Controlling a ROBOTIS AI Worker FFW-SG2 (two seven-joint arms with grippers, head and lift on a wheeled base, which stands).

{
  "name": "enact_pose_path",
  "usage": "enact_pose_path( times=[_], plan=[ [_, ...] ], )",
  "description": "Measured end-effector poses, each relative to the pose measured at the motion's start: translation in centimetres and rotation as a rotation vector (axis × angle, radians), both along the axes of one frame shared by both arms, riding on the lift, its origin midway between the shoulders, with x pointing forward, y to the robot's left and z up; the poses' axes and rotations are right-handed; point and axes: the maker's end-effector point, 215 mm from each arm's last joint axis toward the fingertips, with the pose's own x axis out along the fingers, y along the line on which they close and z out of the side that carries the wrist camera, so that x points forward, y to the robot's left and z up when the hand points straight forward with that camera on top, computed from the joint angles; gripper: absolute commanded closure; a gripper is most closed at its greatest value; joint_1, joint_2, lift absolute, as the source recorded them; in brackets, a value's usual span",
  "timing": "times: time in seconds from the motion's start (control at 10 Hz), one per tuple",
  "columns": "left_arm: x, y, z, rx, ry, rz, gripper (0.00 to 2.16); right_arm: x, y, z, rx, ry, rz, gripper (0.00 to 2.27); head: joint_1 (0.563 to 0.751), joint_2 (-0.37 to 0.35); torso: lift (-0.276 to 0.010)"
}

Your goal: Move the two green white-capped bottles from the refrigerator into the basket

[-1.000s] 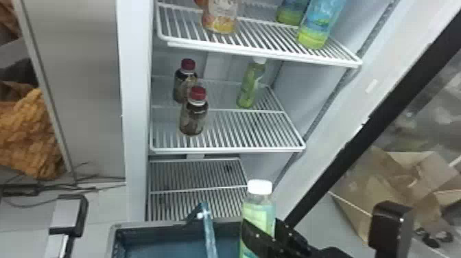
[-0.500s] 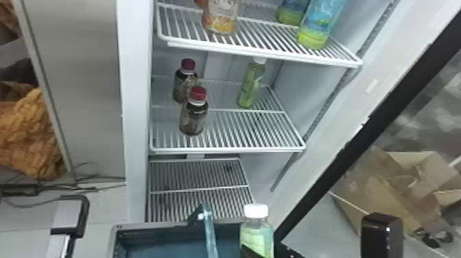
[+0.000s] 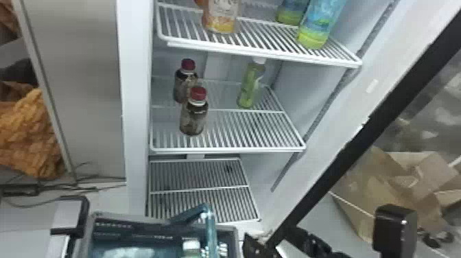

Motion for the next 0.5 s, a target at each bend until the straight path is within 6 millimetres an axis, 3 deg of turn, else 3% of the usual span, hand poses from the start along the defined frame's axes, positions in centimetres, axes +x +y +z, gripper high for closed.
enact_pose_path(
  times=[0.5],
  plan=[
    [0.1, 0.1, 0.1, -0.003, 0.002, 0.003, 1.13, 4.7, -3.5, 3.0, -0.020, -0.206, -0.092, 0.30, 0.695, -0.350, -0.263]
  ],
)
